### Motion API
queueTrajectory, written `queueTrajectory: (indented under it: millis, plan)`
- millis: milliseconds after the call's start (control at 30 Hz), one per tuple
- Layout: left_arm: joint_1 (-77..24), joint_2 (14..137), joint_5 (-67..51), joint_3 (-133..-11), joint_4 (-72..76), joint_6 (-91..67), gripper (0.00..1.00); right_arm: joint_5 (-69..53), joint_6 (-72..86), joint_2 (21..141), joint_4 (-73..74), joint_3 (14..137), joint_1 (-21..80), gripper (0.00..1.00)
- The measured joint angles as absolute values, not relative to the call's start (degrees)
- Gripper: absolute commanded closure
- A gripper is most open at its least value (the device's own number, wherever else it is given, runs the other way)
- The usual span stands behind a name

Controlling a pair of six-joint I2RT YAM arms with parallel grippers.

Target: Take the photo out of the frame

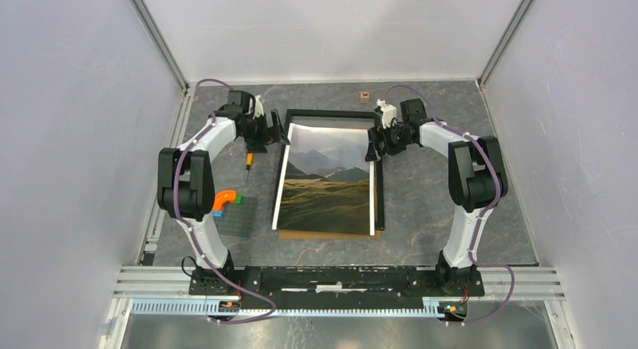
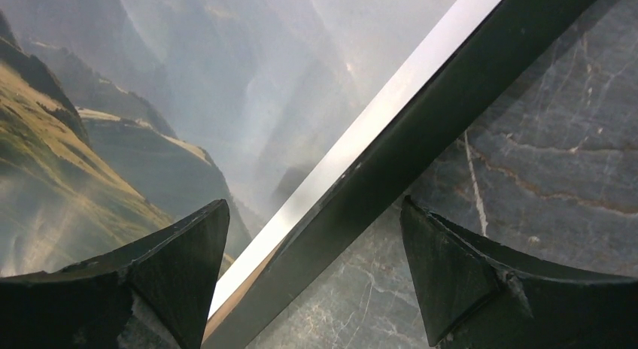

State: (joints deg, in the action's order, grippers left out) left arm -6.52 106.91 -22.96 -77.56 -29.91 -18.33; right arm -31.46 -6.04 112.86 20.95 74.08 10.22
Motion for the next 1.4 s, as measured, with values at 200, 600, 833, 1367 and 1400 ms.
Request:
queueTrajectory:
  millis: [200,600,833,1367,1400]
  plan:
    - [-7.27,106.34,-23.33,-71.0,-31.29,-18.2,0.05,-33.67,-6.74,110.3,22.87,70.61,9.15,0.13]
    - [-10.13,100.51,-30.39,-64.05,-32.45,-13.96,0.21,-39.05,-8.49,108.03,25.87,67.2,10.0,0.15]
    - [-10.39,95.37,-31.68,-60.62,-34.2,-13.45,0.2,-39.0,-9.34,106.24,28.77,65.43,10.39,0.14]
    - [-8.03,91.33,-23.94,-64.99,-40.91,-9.65,0.0,-39.83,-11.86,104.27,34.76,66.5,5.41,0.05]
    - [-7.84,90.54,-23.16,-67.35,-41.82,-8.82,0.0,-39.77,-12.51,104.2,35.7,67.85,4.16,0.05]
